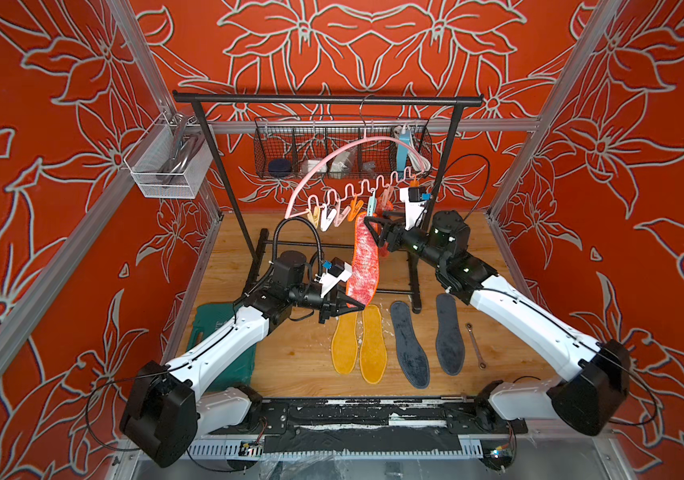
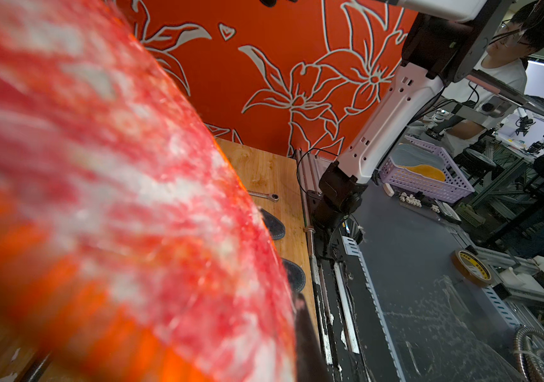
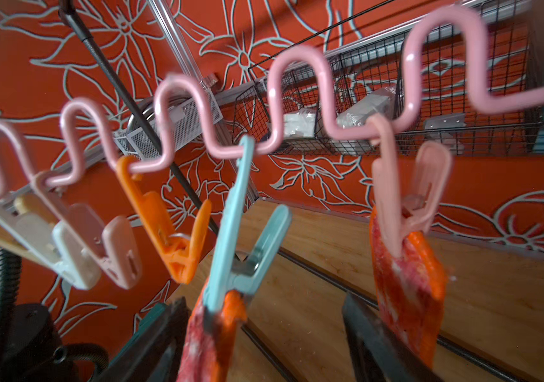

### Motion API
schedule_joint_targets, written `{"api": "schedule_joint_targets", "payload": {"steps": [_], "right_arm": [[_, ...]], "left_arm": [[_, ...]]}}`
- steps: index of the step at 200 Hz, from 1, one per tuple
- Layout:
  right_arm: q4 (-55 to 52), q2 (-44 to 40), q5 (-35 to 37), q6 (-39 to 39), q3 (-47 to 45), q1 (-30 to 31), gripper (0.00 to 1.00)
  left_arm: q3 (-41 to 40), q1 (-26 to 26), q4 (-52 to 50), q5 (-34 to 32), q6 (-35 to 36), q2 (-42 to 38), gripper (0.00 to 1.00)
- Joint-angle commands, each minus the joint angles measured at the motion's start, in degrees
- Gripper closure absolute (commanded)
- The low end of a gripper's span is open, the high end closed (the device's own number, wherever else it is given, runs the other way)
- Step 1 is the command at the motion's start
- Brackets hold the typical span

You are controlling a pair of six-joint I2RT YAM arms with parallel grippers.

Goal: Take the shoe insoles off the hanger
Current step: Remove the insole from the hanger, then open the clamp at the hanger.

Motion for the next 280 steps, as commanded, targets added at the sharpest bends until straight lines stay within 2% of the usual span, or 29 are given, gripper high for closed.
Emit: {"api": "schedule_joint_targets", "payload": {"steps": [1, 63, 86, 108, 116, 168, 210, 250, 280], "right_arm": [[2.2, 1.8, -5.1, 2.3, 4.0, -1.1, 0.25], [3.1, 7.0, -10.0, 6.1, 9.9, -3.1, 0.50], [5.4, 8.3, -13.3, 6.6, 10.4, -3.4, 0.67], [6.2, 8.7, -14.3, 6.3, 10.8, -3.6, 0.88], [5.8, 8.7, -14.1, 6.1, 11.0, -3.6, 0.91], [4.3, 7.7, -12.8, 4.7, 10.7, -4.2, 0.92], [4.3, 8.2, -13.6, 5.0, 11.1, -4.6, 0.92], [3.5, 8.4, -13.9, 4.7, 11.6, -4.9, 0.90], [3.6, 8.4, -13.4, 4.9, 11.3, -5.0, 0.89]], "left_arm": [[0.6, -0.3, -2.6, 1.9, 3.1, -1.2, 1.00], [1.7, -0.3, -5.6, 2.4, 5.6, -0.3, 1.00], [2.1, -0.3, -6.4, 2.1, 6.5, 0.5, 1.00], [1.9, -0.3, -7.7, 1.4, 8.9, 1.2, 1.00], [1.5, -0.3, -7.9, 1.1, 9.5, 0.9, 1.00], [2.2, -0.3, -20.3, -0.7, 24.3, -0.4, 1.00], [0.4, -0.3, -31.2, -6.9, 41.6, -1.4, 1.00], [-3.0, -0.3, -36.9, -13.1, 50.2, -5.0, 1.00], [-6.2, -0.3, -39.1, -18.2, 54.0, -8.0, 1.00]]}}
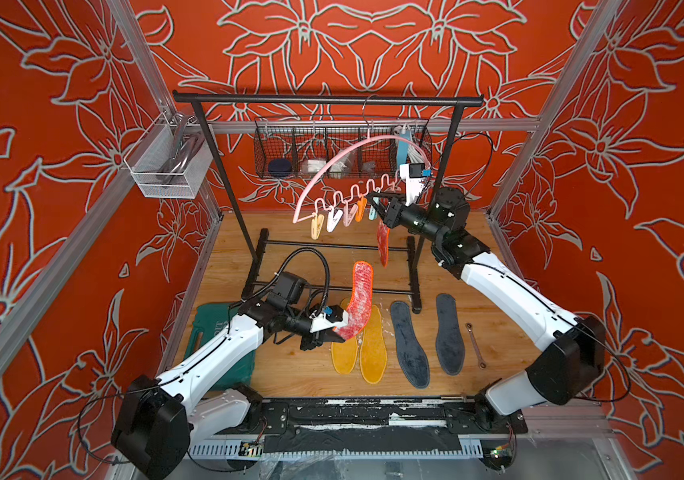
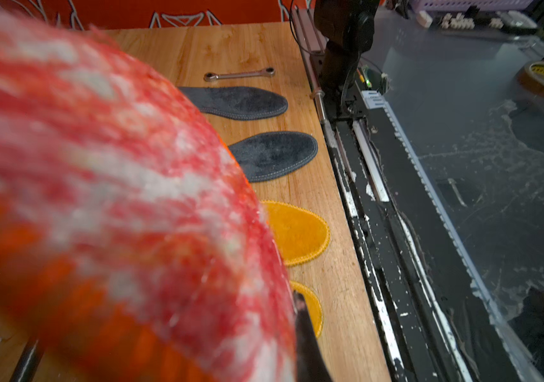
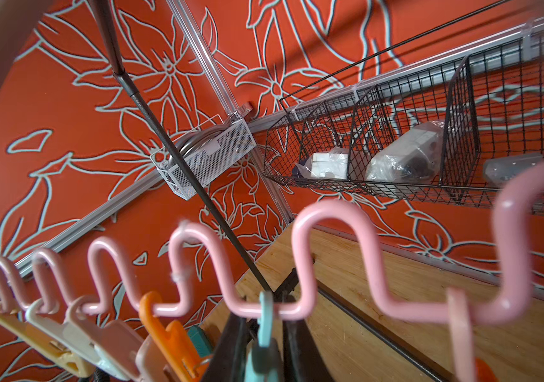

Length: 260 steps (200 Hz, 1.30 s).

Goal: Take the shoe insoles off the hanger
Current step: Open the clamp at the hanger, then place the insole at the center of the board.

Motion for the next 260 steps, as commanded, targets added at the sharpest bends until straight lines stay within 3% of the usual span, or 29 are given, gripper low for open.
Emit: {"api": "schedule_joint_targets", "payload": {"steps": [1, 36, 87, 150, 196, 233, 260], "right_arm": [[-0.8, 0.1, -0.9, -0.4, 1.5, -0.3, 0.89], [-1.3, 0.2, -0.9, -0.2, 1.1, -0.3, 0.82], [-1.8, -1.3, -1.8, 0.3, -0.6, -0.4, 0.55], [-6.3, -8.3, -2.9, -2.6, -5.6, -0.4, 0.45], [-12.9, -16.0, -4.5, -9.3, -11.3, -0.4, 0.41], [-17.0, -21.9, -14.1, -19.0, -17.7, -0.3, 0.39], [-25.7, -24.9, -20.1, -29.2, -20.6, 0.3, 0.37]], "left_arm": [[-2.1, -0.3, -4.8, -4.9, 7.1, -2.8, 1.00], [-5.7, -0.3, -4.9, -8.3, 8.6, -5.7, 1.00], [-7.3, -0.3, -7.1, -10.3, 8.9, -9.8, 1.00], [-8.3, -0.3, -9.3, -11.2, 9.5, -13.0, 1.00], [-9.7, -0.3, -10.1, -12.0, 10.5, -14.6, 1.00], [-10.1, -0.2, -11.8, -14.9, 13.3, -15.4, 1.00], [-9.0, -0.3, -15.8, -15.4, 16.4, -15.6, 1.00]]}}
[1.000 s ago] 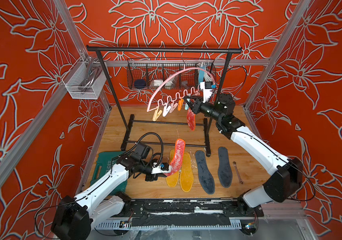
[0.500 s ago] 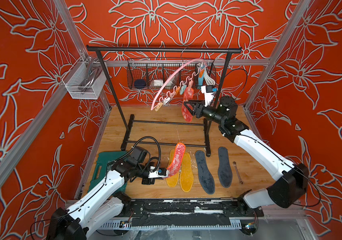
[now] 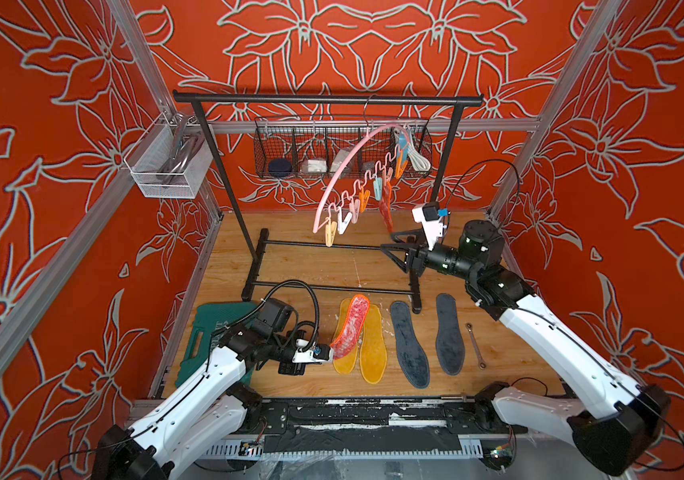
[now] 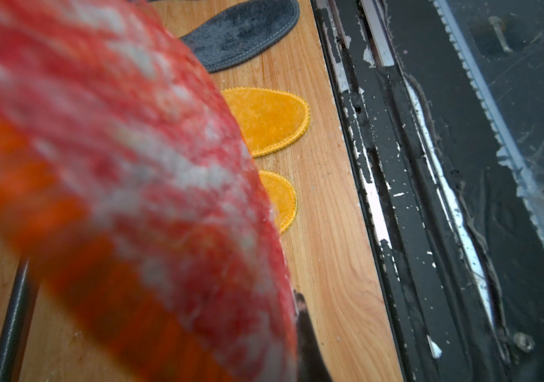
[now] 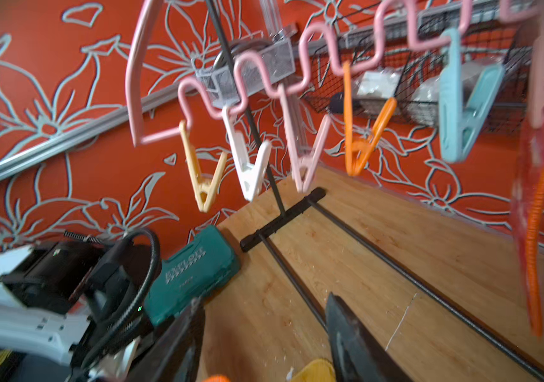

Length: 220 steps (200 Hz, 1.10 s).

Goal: Take the shoe insoles off the hanger
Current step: Place the insole at the center of the board.

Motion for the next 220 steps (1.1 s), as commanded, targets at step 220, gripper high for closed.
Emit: {"api": "schedule_joint_targets", "payload": {"steps": [220], "right_arm": [[-28.3, 14.2, -12.5, -40.4, -4.1, 21.7, 0.29]], "left_arm": [[0.4, -1.4, -9.5, -1.8, 8.0, -3.0, 1.00]]}}
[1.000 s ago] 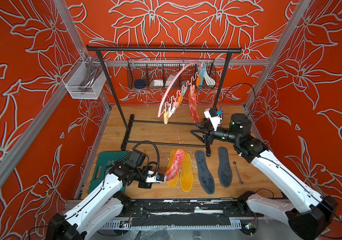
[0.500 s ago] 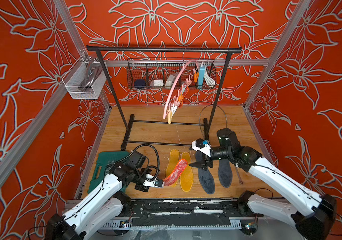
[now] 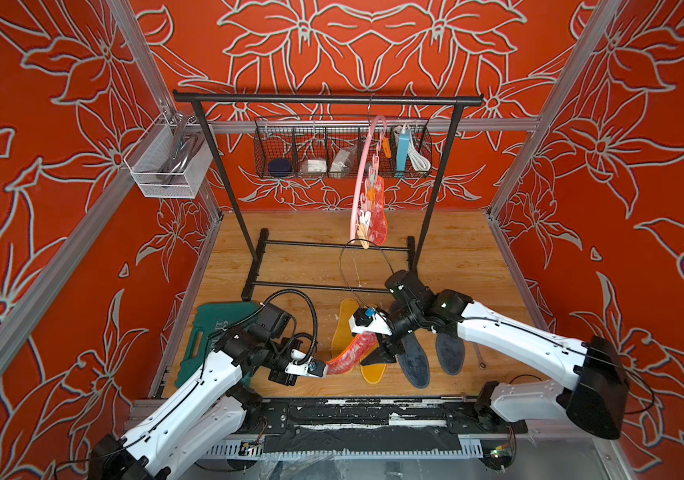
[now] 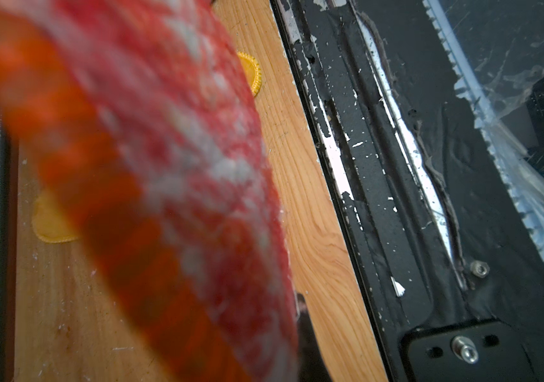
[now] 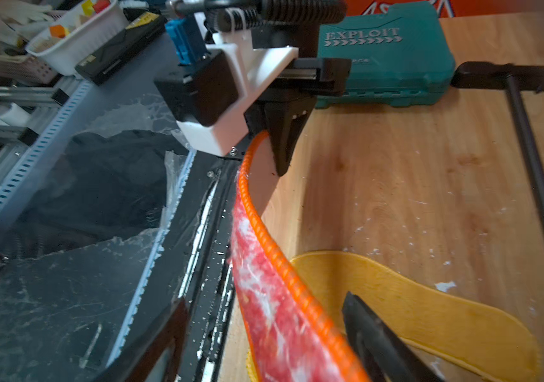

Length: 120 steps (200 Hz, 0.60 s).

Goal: Take the shoe insoles off the hanger
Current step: Place the insole at the center of the board.

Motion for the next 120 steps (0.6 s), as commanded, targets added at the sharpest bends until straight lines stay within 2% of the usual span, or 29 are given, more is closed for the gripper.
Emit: {"api": "schedule_joint_targets", "payload": {"steps": [1, 17, 50, 97, 120], "right_arm": [[-2.4, 2.4, -3.1, 2.1, 2.0, 0.1, 0.29], [-2.9, 3.4, -4.0, 2.2, 2.4, 0.0, 0.36], [-3.7, 4.1, -6.2, 2.1, 3.6, 0.1, 0.57], [-7.7, 4.1, -7.6, -0.8, 6.8, -0.1, 1.00], [-11.2, 3.9, -6.0, -2.3, 8.7, -0.1, 1.00]], "left_arm": [[-0.5, -0.3, -0.3, 2.1, -0.1, -0.5, 1.00], [-1.0, -0.3, 0.7, 2.6, -0.3, -0.3, 1.00], [-2.3, -0.3, 1.7, 3.2, -2.2, -1.6, 1.00], [-4.1, -0.3, 3.9, 1.0, -3.6, -2.2, 1.00], [-4.9, -0.3, 6.5, -1.6, -6.3, -2.3, 0.95]]}}
